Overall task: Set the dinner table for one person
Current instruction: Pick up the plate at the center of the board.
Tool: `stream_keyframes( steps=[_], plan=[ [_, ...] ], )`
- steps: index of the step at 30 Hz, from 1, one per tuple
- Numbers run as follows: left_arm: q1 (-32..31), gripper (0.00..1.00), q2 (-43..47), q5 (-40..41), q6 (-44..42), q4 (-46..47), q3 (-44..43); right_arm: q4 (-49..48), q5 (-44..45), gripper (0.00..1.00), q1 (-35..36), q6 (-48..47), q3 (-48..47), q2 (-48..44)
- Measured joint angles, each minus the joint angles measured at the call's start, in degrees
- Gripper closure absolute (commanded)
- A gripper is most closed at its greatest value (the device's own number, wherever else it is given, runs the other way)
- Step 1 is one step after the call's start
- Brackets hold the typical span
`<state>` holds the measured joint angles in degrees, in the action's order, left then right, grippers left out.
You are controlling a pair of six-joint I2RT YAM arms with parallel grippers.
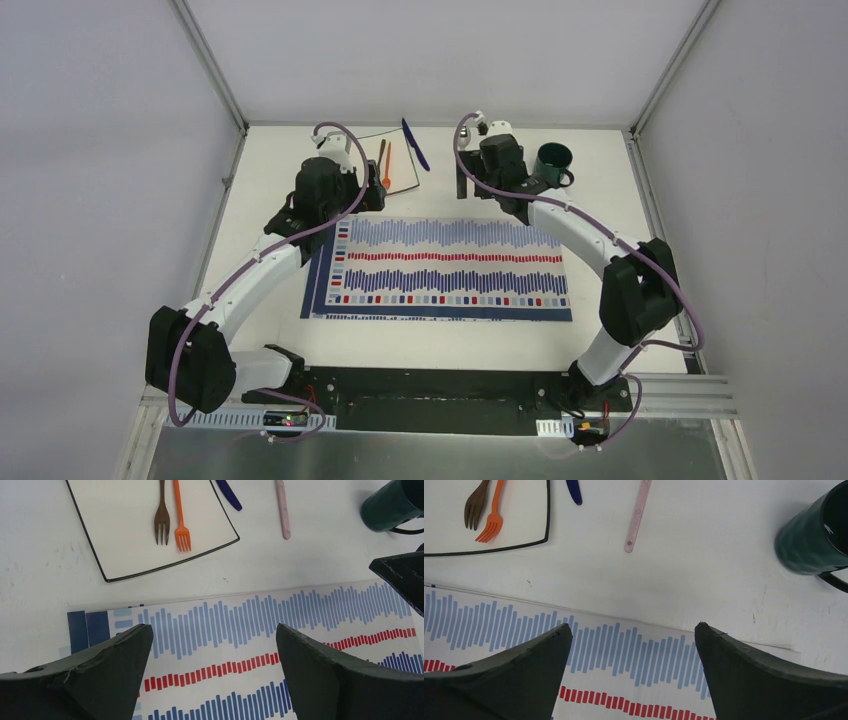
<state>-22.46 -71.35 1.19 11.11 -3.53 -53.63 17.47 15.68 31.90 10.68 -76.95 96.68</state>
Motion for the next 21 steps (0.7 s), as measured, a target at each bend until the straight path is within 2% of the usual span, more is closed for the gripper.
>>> stream_keyframes(
  steps=[21],
  plan=[
    [0.0,0.01,0.5,-0.2,0.2,0.1,0.1,-0.9,-4.5,0.00,-0.1,0.4,0.3,-0.6]
  ],
)
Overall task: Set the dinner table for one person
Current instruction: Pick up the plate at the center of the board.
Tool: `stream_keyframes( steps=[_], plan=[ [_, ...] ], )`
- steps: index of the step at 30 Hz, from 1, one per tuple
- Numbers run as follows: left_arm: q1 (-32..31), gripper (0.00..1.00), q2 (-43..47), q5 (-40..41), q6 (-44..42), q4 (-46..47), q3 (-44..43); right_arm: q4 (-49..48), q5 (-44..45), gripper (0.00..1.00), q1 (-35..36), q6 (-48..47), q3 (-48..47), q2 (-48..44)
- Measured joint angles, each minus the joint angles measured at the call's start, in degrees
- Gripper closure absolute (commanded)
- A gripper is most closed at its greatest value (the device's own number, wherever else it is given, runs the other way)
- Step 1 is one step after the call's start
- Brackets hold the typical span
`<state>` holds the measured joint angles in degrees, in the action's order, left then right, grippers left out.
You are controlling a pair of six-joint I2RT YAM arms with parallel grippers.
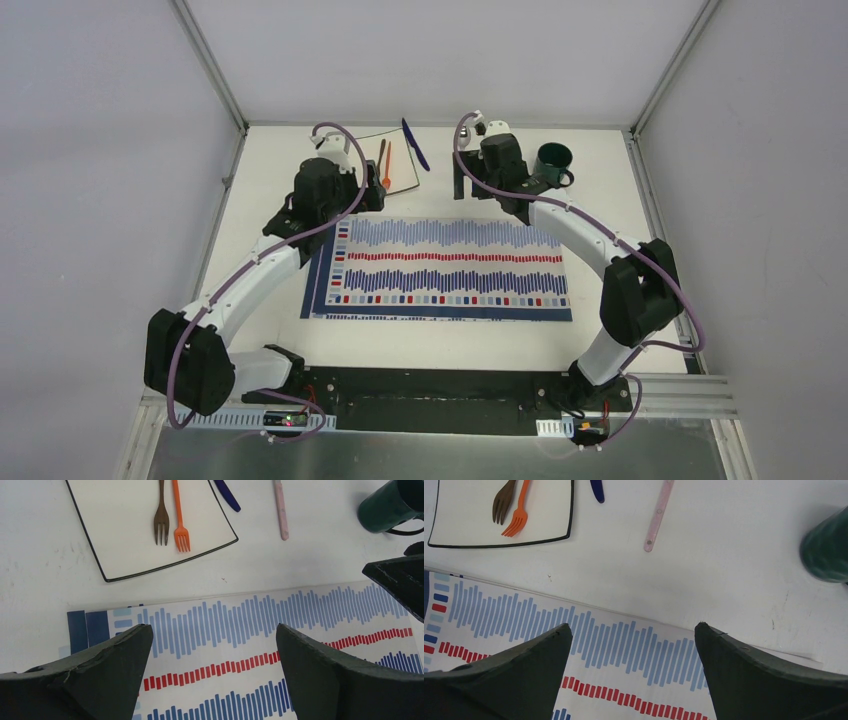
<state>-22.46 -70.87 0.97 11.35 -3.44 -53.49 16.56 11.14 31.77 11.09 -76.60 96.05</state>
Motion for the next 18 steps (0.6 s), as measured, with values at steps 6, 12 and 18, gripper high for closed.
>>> stream_keyframes(
  steps=[6,12,18],
  plan=[
    [0.0,0.01,2.3,0.0,0.3,0.0,1.7,0.0,-0.1,0.00,-0.9,-0.2,-1.7,1.0],
    [0.0,0.01,2.7,-1.1,0.7,0.0,1.8,-2.7,-3.2,0.01,-5.4,0.4,-10.6,8.3],
    [0.0,0.01,2.7,-1.6,1.2,0.2,1.8,-7.1,-11.8,0.05,-10.8,4.1,-18.1,20.0]
  ],
)
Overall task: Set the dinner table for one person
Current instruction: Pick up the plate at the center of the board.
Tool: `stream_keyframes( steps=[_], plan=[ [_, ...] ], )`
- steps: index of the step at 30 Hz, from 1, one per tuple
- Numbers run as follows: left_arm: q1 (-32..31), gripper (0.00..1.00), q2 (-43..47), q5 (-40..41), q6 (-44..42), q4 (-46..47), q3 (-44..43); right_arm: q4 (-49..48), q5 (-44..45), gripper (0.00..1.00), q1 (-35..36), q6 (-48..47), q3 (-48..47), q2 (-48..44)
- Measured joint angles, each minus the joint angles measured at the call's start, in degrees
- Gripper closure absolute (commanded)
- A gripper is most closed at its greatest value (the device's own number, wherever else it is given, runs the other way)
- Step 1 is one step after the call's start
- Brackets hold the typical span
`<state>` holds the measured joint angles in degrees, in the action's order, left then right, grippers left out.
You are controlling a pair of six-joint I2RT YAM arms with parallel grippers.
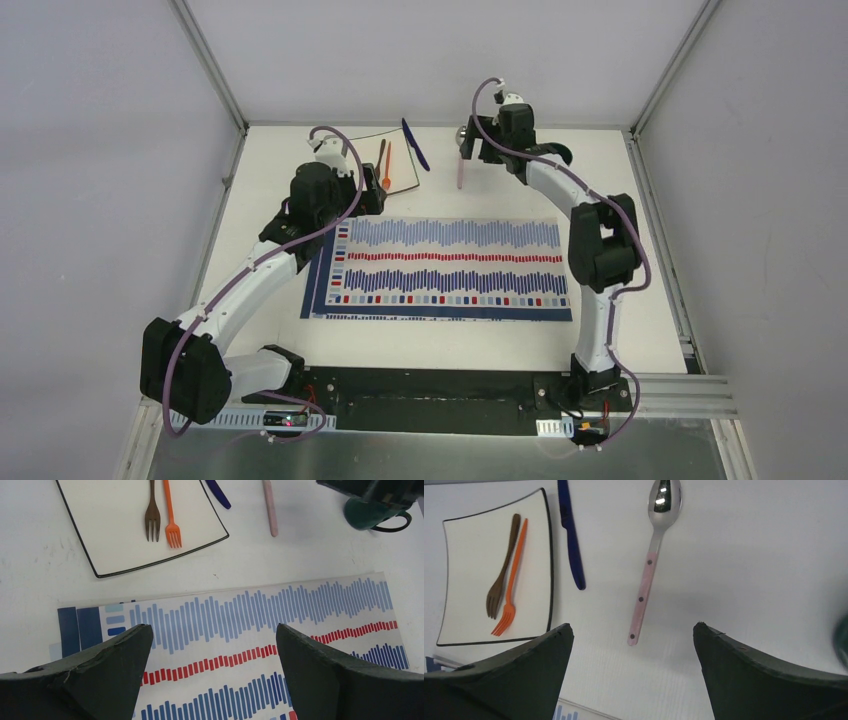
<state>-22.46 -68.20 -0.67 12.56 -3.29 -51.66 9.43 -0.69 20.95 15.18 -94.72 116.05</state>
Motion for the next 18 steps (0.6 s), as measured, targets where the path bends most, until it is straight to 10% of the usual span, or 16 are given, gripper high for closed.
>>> stream_keyframes(
  steps=[18],
  plan=[
    [0.0,0.01,0.0,-1.0,0.1,0.4,0.1,-0.7,-4.8,0.03,1.9,-0.8,11.4,-0.7]
  ],
)
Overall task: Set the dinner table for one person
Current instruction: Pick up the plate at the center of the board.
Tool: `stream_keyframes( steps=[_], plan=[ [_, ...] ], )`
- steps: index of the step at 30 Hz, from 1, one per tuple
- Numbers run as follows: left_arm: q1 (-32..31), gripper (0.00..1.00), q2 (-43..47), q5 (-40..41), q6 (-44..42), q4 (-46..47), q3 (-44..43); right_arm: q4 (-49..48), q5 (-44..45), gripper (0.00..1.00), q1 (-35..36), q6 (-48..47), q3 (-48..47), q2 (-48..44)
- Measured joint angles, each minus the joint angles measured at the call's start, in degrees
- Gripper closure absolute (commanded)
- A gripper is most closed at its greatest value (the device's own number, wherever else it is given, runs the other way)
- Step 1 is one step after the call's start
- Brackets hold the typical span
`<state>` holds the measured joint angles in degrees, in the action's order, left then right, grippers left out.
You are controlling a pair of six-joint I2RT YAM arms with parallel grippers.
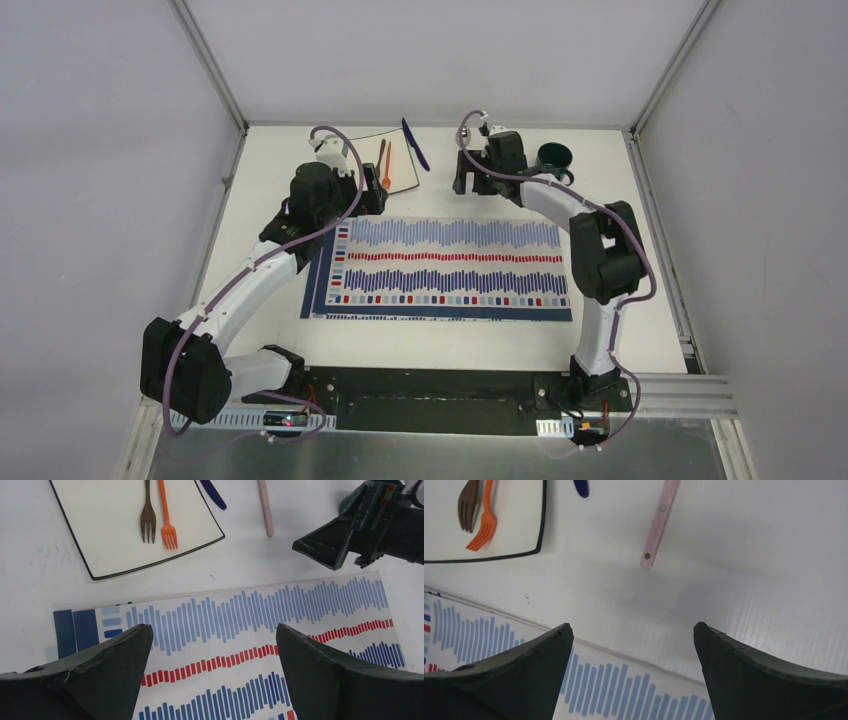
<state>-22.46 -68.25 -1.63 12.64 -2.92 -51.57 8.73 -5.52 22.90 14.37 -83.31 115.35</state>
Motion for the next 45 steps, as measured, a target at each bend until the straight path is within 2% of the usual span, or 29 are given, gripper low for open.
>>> stream_keyframes(
  steps=[5,11,18,26,30,35,41,45],
  plan=[
    [0.0,0.01,0.0,0.0,0.0,1.4,0.4,2.8,4.8,0.03,3.5,-3.1,3.6,-9.6],
    [0.0,0.01,-1.9,1.2,0.4,2.1,0.8,2.9,6.3,0.04,5.9,-4.1,5.6,-18.3],
    [2.2,0.01,-8.7,4.5,1.5,-1.9,-2.2,0.2,5.7,0.04,5.4,-5.1,6.4,-17.6],
    [14.4,0.01,-17.2,-5.8,2.6,-2.0,-8.8,-1.0,2.6,0.05,5.4,-6.8,0.9,-13.9],
    [14.9,0.01,-21.9,-10.7,2.3,-1.4,-13.6,0.4,0.7,0.10,5.0,-7.7,-5.6,-9.0],
    [15.1,0.01,-26.5,-15.4,2.4,-0.1,-15.8,5.9,-3.6,0.11,3.0,-7.6,-23.4,5.4],
    [15.1,0.01,-27.3,-16.9,2.7,0.0,-15.8,13.4,-8.8,0.13,0.0,-6.0,-46.3,24.0],
    [15.1,0.01,-27.3,-17.0,2.8,0.0,-15.8,16.1,-10.5,0.18,-1.1,-4.9,-52.7,31.4]
  ],
)
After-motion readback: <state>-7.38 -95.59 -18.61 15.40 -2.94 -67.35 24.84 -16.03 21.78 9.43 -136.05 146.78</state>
